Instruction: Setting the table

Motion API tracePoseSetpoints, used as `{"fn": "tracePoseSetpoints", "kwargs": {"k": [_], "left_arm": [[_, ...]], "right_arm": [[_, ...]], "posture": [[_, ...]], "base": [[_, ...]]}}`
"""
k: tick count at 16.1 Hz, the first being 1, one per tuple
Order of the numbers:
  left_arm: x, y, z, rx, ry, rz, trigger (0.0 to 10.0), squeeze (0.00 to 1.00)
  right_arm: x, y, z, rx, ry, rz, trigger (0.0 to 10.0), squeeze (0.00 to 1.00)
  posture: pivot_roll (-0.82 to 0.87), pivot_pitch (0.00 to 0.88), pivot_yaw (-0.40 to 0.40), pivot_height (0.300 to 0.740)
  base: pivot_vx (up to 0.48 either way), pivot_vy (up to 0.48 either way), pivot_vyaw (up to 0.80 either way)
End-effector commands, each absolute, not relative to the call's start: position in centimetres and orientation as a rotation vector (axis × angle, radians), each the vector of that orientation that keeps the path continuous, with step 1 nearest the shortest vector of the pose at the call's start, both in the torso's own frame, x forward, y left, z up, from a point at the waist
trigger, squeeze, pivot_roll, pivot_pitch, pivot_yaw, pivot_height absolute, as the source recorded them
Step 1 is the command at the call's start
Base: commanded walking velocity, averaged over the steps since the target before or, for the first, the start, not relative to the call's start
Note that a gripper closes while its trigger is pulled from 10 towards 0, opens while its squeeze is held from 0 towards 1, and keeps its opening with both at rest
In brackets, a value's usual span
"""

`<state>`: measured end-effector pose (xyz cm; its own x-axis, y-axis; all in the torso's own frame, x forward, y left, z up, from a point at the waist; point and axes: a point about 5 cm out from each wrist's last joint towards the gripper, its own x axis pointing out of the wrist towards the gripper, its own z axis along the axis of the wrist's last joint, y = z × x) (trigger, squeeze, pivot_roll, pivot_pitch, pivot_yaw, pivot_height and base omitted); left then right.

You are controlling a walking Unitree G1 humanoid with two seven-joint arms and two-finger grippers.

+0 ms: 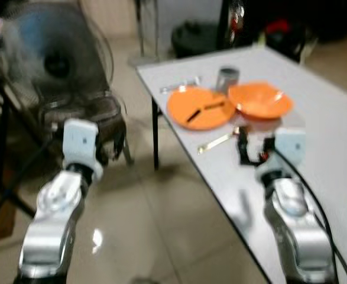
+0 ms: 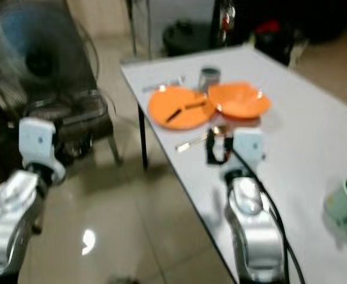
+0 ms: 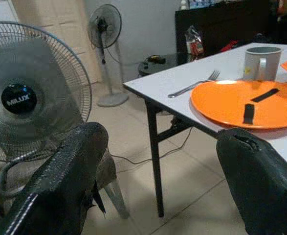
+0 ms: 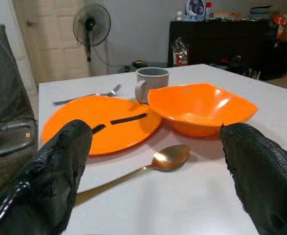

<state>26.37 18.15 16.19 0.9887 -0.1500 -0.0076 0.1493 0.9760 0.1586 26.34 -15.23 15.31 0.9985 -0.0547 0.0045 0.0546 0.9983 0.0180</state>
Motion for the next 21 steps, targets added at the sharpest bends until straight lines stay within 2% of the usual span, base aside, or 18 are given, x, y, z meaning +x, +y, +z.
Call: {"fn": "tracePoseSetpoints", "kwargs": {"k": [1,3,6,11,21], "left_arm": [[26.5,17.8,16.4,0.166,-0.008,-0.164,10.0,0.0],[26.5,17.7,16.1,0.17,0.012,-0.162,10.0,0.0],[26.5,17.6,16.0,0.176,0.017,-0.161,10.0,0.0],[26.2,17.8,16.0,0.197,0.027,-0.169,10.0,0.0],[26.6,17.6,16.1,0.191,0.027,-0.183,10.0,0.0]], "right_arm": [[26.3,-16.0,15.1,0.001,0.02,-0.096,10.0,0.0],[26.4,-15.8,15.2,-0.044,-0.046,-0.054,10.0,0.0],[26.3,-15.5,15.6,0.076,-0.001,-0.031,10.0,0.0],[26.2,-14.5,15.1,0.17,0.042,-0.005,10.0,0.0],[26.5,-14.8,14.9,0.161,0.072,-0.017,10.0,0.0]], "posture": [[0.13,0.0,0.015,0.74],[0.14,0.0,0.008,0.74],[0.14,0.0,0.006,0.74],[0.14,0.0,0.015,0.74],[0.14,0.0,0.013,0.74]], "base": [[0.0,0.3,0.0],[0.0,0.302,0.0],[0.0,0.324,0.0],[0.0,0.333,0.0],[0.0,0.337,0.0]]}}
